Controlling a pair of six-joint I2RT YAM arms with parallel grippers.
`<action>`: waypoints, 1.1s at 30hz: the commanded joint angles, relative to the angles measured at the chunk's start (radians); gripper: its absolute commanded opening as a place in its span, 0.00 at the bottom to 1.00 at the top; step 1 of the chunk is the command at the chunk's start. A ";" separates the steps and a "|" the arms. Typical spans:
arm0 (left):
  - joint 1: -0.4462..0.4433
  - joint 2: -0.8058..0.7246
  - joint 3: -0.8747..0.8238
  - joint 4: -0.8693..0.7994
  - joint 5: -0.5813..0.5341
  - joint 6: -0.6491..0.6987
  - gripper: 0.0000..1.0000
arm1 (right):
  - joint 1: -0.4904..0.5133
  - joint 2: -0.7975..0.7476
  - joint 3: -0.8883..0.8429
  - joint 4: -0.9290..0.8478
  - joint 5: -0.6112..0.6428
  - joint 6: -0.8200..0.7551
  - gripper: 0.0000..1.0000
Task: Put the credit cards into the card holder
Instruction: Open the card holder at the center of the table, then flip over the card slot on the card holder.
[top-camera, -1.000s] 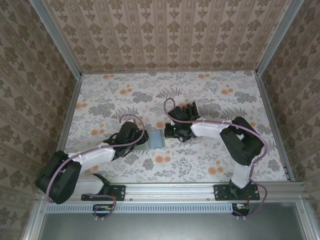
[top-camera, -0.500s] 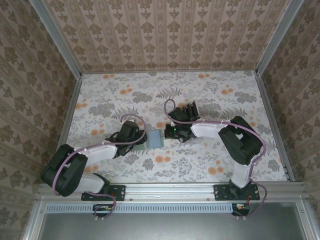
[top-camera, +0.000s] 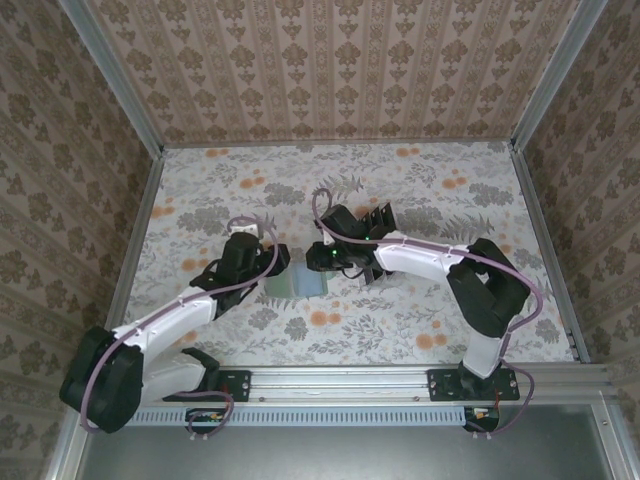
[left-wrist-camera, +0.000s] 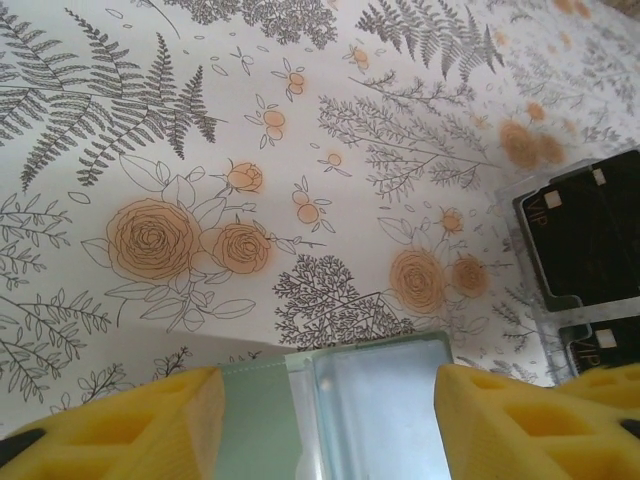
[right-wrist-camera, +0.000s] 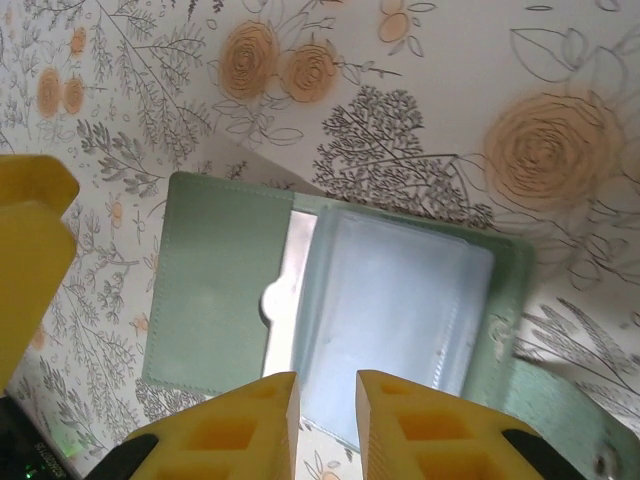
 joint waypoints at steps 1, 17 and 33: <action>0.005 -0.025 0.025 -0.079 0.019 0.002 0.52 | 0.001 0.057 0.035 -0.054 -0.016 -0.022 0.24; -0.004 0.090 -0.077 -0.021 -0.012 -0.006 0.14 | -0.001 0.150 0.051 -0.063 0.002 -0.035 0.31; -0.004 0.194 -0.084 0.034 -0.018 -0.001 0.12 | -0.006 0.104 0.008 -0.064 0.028 -0.037 0.41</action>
